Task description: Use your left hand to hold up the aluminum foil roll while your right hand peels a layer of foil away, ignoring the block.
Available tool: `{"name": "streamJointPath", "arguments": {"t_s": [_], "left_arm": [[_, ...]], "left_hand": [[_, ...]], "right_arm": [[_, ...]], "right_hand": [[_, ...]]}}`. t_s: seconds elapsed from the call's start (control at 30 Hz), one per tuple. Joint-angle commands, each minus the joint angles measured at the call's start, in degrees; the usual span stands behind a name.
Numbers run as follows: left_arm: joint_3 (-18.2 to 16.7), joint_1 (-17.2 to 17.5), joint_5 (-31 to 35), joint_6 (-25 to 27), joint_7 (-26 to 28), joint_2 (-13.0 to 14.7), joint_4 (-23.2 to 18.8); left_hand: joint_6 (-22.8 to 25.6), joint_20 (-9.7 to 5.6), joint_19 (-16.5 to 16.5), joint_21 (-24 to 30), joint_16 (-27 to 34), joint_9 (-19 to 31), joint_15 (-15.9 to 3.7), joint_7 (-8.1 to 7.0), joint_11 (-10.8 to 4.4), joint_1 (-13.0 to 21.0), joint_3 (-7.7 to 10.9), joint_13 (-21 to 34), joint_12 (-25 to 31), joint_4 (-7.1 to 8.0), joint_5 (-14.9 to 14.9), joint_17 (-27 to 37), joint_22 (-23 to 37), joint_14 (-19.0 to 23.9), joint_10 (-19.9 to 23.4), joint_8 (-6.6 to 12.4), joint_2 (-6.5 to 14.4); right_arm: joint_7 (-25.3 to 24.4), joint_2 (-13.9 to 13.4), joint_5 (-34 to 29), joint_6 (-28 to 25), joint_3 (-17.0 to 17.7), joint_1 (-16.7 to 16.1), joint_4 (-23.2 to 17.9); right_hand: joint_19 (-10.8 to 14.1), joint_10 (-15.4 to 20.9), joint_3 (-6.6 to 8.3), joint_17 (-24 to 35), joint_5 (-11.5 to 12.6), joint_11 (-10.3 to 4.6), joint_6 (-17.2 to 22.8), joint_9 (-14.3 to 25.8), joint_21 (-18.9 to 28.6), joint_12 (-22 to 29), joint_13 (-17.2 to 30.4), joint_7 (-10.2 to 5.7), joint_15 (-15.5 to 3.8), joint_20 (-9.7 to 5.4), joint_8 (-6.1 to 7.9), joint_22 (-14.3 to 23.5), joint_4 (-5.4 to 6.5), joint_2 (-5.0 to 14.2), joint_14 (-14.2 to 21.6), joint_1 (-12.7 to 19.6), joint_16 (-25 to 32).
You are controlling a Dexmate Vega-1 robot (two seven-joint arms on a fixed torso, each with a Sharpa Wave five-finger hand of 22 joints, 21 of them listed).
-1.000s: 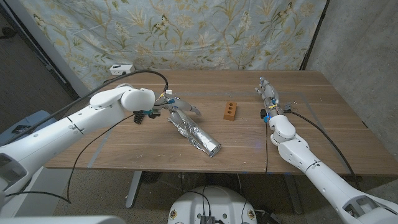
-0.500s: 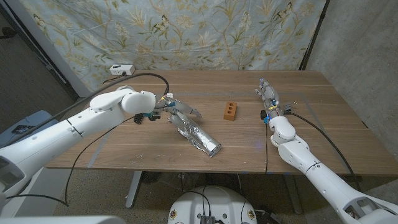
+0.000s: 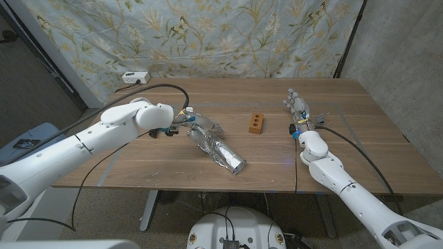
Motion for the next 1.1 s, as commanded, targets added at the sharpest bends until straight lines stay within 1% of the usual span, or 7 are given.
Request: {"name": "streamJointPath", "arguments": {"t_s": [0.03,0.2,0.53,0.77,1.0,1.1], "left_arm": [[0.1,1.4,3.7,0.6,2.5,0.0,0.2],[-0.1,2.3,6.2,0.7,5.1,0.0,0.3],[-0.7,3.7,7.1,0.6,8.1,-0.3,0.7],[-0.2,3.5,7.3,0.6,8.3,-1.4,0.6],[0.7,2.3,6.8,0.1,6.6,-2.6,1.2],[1.1,1.7,6.2,-0.7,6.4,-3.2,2.1]], "left_hand": [[0.4,0.34,0.1,0.3,0.2,0.4,0.32,-0.02,0.19,0.7,-0.16,0.5,0.5,-0.04,0.0,0.4,0.1,0.0,-0.5,0.26,0.6],[1.0,0.37,0.3,0.4,0.6,0.6,0.08,-0.21,-0.03,1.0,-0.42,1.2,1.2,-0.16,-0.1,0.7,0.2,0.5,-0.3,0.56,0.8],[1.6,0.51,0.7,0.6,1.1,0.9,0.01,-0.47,-0.25,1.6,-0.92,2.2,2.4,-0.32,-0.2,1.4,0.2,1.2,0.0,0.94,1.1],[2.1,0.59,1.0,0.6,1.5,1.1,0.12,-0.43,-0.32,2.0,-1.24,2.8,3.2,-0.38,-0.2,1.8,0.3,1.6,0.3,1.21,1.2],[2.5,0.58,1.3,0.7,1.8,1.3,0.0,-0.51,-0.34,2.1,-1.58,3.4,3.9,-0.33,-0.2,2.2,0.3,1.9,0.8,1.46,1.3],[2.8,0.6,1.4,0.8,1.9,1.4,-0.07,-0.51,-0.39,2.2,-1.73,3.6,4.2,-0.33,-0.2,2.3,0.3,2.2,0.8,1.62,1.4]], "right_arm": [[0.1,0.5,-0.2,0.0,-0.5,0.1,0.7],[0.5,1.0,0.0,0.4,-0.8,0.3,1.8],[0.4,1.1,0.3,0.6,-0.6,0.2,2.5],[0.6,0.8,0.6,1.0,-0.3,-0.2,2.4],[0.5,0.4,0.9,1.0,0.2,-0.8,1.9],[0.4,0.1,1.1,1.0,0.4,-1.1,1.6]], "right_hand": [[-0.2,-0.1,0.07,0.3,0.2,0.07,-0.2,0.2,0.1,0.2,0.1,-0.23,-0.46,-3.09,-0.01,0.2,-0.1,1.14,-0.5,0.7,0.1],[-0.2,-0.1,0.06,0.3,0.2,0.06,-0.2,0.2,0.1,0.2,0.1,-0.21,-0.48,-3.07,0.0,0.2,-0.1,1.15,-0.5,0.7,0.1],[-0.2,-0.1,0.04,0.3,0.2,0.03,-0.2,0.2,0.1,0.3,0.1,-0.22,-0.52,-3.09,0.02,0.2,-0.09,1.16,-0.5,0.7,0.1],[-0.2,-0.1,0.03,0.2,0.2,0.0,-0.2,0.2,0.1,0.3,0.1,-0.2,-0.56,-3.1,0.03,0.2,-0.12,1.15,-0.5,0.7,0.2],[-0.2,-0.2,0.0,0.3,0.2,0.05,-0.2,0.2,0.1,0.3,0.1,-0.2,-0.53,-3.1,0.04,0.2,-0.12,1.14,-0.5,0.7,0.2],[-0.2,-0.2,0.0,0.2,0.2,0.14,-0.2,0.2,0.1,0.3,0.1,-0.21,-0.5,-3.09,0.05,0.2,-0.13,1.14,-0.5,0.7,0.2]]}}
